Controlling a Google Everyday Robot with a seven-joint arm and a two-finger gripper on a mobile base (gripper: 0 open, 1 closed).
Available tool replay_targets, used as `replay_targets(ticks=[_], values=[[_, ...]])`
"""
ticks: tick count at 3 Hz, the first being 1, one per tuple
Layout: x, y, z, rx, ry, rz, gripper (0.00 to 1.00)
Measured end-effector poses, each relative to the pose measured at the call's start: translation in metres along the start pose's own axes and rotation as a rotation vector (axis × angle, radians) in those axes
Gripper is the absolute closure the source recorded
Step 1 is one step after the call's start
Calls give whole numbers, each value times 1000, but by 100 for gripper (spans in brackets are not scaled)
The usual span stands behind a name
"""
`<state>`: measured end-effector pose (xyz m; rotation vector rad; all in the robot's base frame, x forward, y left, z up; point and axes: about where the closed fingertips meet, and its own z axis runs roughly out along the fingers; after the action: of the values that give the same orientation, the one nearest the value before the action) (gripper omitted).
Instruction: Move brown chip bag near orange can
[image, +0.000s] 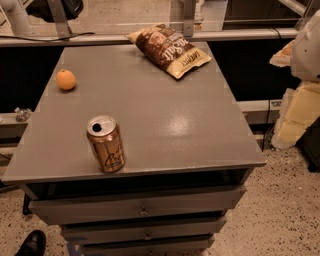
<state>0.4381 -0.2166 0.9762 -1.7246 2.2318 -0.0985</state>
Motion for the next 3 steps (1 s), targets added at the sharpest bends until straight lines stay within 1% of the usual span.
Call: replay_targets(ticks=[1,2,3], values=[[0,0,0,0,0,0,0],[-3,-4,0,14,-19,-1,0],[-18,-25,12,45,-102,4,0]])
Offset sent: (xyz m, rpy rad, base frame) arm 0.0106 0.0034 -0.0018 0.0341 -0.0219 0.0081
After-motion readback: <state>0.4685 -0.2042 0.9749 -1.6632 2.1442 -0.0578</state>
